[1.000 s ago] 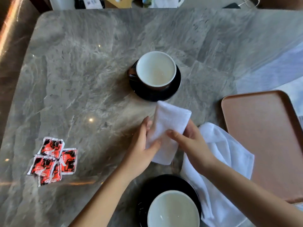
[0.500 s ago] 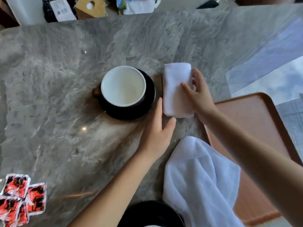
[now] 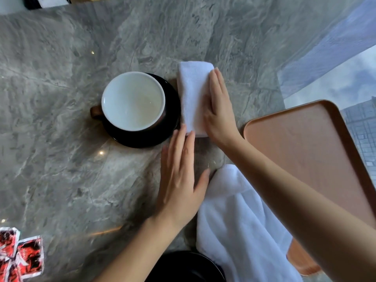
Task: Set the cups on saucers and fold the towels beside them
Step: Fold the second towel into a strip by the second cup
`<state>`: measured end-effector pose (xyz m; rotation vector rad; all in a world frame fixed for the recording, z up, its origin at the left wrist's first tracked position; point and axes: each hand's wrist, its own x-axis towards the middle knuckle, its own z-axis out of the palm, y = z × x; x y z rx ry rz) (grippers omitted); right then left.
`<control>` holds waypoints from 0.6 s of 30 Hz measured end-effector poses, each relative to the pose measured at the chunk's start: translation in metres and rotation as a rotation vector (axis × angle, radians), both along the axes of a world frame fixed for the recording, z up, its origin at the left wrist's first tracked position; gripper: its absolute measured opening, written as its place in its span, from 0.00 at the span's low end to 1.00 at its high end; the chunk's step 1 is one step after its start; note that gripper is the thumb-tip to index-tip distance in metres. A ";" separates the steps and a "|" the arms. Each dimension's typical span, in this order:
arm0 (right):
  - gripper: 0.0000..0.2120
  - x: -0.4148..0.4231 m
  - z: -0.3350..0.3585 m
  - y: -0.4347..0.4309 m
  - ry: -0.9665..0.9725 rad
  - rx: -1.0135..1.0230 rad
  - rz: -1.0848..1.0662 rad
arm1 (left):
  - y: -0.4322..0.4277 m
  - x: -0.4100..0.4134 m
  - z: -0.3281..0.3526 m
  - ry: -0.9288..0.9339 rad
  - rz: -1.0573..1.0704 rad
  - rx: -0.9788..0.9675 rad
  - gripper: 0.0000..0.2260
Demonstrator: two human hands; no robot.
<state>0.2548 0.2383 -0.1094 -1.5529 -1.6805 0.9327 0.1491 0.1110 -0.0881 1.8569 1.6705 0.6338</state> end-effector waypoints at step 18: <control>0.20 0.042 0.057 -0.091 -0.118 -0.094 0.285 | -0.055 -0.001 0.026 -0.177 -0.076 -0.334 0.05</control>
